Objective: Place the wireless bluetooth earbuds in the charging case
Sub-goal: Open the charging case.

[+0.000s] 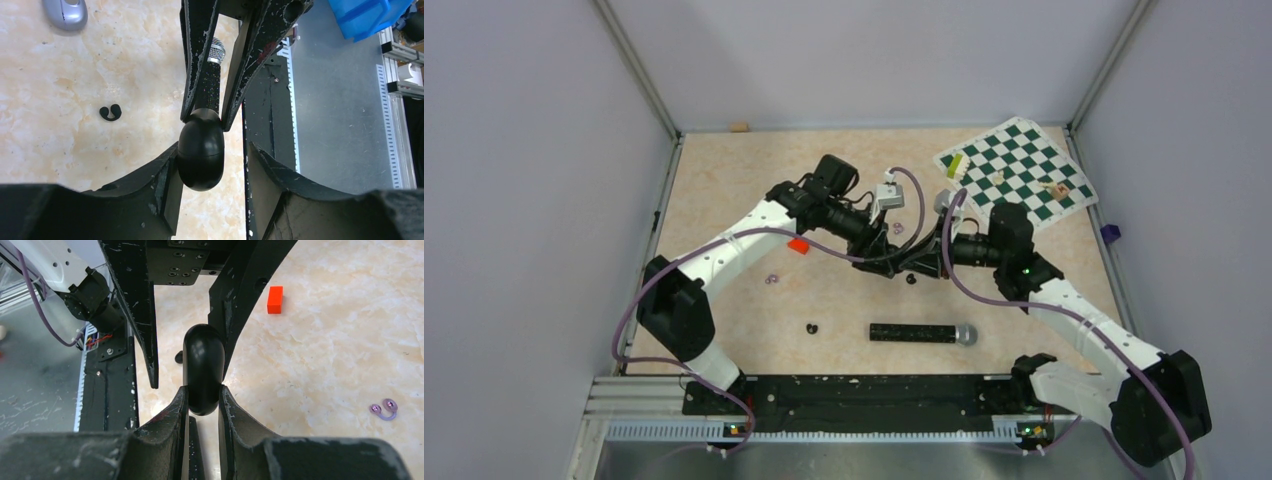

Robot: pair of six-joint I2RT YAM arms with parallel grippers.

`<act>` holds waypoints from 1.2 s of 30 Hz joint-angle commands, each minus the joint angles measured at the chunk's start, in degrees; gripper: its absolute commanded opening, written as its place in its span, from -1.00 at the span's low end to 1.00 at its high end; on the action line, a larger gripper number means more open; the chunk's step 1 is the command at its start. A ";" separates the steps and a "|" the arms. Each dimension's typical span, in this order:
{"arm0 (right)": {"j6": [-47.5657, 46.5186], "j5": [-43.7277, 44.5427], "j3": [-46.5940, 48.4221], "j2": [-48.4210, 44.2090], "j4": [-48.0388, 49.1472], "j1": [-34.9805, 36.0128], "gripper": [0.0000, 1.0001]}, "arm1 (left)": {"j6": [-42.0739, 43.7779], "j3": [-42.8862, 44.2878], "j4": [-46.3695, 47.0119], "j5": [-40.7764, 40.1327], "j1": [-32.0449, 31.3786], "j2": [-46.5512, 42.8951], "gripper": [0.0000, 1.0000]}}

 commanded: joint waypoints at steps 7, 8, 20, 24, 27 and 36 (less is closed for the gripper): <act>-2.06 0.27 2.34 -0.36 -1.04 0.57 -0.91 | 3.34 0.41 -0.46 -2.76 -2.11 -2.05 -0.13; -2.06 0.33 2.32 -0.38 -1.06 0.60 -0.91 | 3.51 0.50 -0.72 -3.07 -2.31 -1.93 -0.18; -4.69 2.71 1.62 -3.35 -0.46 0.54 -0.61 | 3.19 2.33 -1.60 -4.07 -3.08 -1.33 -1.00; -6.27 5.57 2.22 -4.92 -1.46 -1.01 -0.30 | 3.62 1.85 -1.49 -3.61 -2.90 -2.43 -1.00; -6.28 7.51 2.52 -5.95 -1.41 -2.78 -0.19 | 3.70 0.95 -0.98 -3.15 -2.73 -3.48 -1.00; -7.93 5.94 6.10 -7.15 -6.07 -4.18 0.51 | 2.44 0.12 0.93 -2.73 -0.61 -5.39 -1.00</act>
